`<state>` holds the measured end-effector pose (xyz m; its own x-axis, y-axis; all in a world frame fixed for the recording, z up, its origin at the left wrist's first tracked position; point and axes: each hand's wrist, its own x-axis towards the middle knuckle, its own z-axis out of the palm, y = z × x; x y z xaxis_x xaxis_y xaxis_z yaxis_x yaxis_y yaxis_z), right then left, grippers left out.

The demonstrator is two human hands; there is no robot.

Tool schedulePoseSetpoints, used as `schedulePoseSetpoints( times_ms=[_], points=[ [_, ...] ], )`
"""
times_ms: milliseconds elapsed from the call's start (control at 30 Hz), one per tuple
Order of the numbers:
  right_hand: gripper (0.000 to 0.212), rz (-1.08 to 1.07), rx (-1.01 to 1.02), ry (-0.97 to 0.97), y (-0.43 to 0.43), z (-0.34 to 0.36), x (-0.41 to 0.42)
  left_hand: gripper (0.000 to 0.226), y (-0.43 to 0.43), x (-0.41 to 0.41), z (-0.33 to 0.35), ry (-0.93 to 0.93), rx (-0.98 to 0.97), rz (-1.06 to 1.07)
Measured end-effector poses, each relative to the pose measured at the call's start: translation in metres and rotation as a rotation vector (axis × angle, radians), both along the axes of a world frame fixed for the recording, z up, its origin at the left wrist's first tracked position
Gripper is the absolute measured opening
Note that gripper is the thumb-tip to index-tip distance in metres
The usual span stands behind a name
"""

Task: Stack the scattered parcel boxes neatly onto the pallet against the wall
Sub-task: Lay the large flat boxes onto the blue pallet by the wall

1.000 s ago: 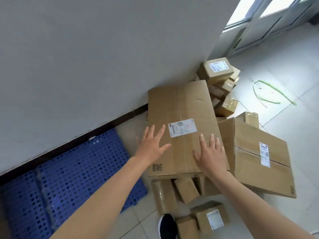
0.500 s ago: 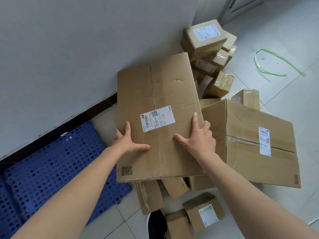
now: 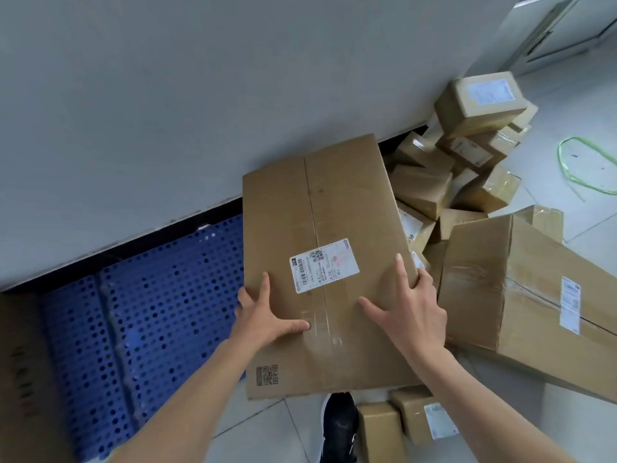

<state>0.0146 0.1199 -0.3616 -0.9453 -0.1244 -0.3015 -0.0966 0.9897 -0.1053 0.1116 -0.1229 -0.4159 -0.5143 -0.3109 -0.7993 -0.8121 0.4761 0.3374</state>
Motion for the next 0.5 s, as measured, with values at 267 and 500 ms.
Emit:
schedulePoseSetpoints(
  times_ms=[267,500],
  points=[
    [0.099,0.167,-0.038,-0.15,-0.179,-0.013,0.168,0.146,-0.163,0.213,0.023,-0.078,-0.121,0.159],
    [0.104,0.299,-0.046,-0.195,-0.312,-0.089,0.294,0.145,-0.273,0.379,-0.018,-0.087,-0.175,0.291]
  ],
)
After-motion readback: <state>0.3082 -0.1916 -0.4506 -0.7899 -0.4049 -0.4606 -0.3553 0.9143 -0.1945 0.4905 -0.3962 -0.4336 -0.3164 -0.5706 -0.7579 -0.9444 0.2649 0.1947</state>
